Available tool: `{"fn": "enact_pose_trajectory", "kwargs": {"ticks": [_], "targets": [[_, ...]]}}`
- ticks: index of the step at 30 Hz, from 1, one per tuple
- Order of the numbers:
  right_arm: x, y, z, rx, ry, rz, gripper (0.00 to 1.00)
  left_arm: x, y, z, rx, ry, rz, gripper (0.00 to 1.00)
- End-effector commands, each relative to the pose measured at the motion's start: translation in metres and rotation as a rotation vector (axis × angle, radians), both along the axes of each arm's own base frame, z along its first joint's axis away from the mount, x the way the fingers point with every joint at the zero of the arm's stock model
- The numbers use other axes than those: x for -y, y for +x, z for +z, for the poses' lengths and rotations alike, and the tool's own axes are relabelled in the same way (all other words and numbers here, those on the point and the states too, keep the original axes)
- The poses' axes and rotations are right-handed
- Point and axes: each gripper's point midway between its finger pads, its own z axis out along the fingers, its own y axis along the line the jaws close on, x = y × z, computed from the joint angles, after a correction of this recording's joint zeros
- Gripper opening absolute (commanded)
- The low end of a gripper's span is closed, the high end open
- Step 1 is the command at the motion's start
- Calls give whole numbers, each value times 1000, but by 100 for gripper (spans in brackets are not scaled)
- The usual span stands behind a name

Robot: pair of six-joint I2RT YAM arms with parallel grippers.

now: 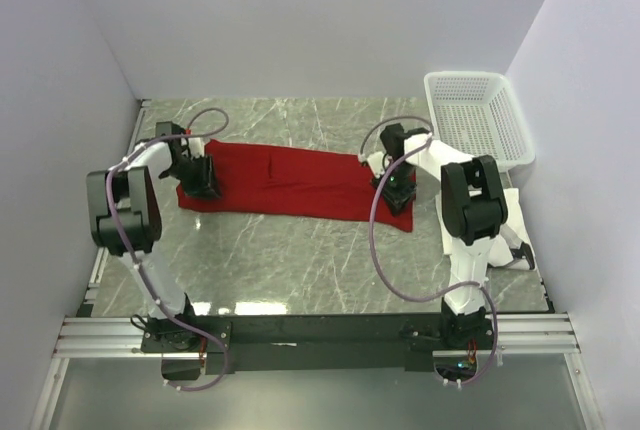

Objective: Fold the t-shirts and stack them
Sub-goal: Fold the tshirt

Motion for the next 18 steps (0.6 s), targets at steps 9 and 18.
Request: {"fn": "enact_pose_trajectory", "kwargs": {"ticks": [9, 18], "targets": [[-91, -124, 45, -206, 297, 294, 40, -41, 221, 33, 311, 137, -38, 44], [-97, -80, 59, 29, 262, 419, 40, -6, 191, 139, 612, 61, -74, 63]]}}
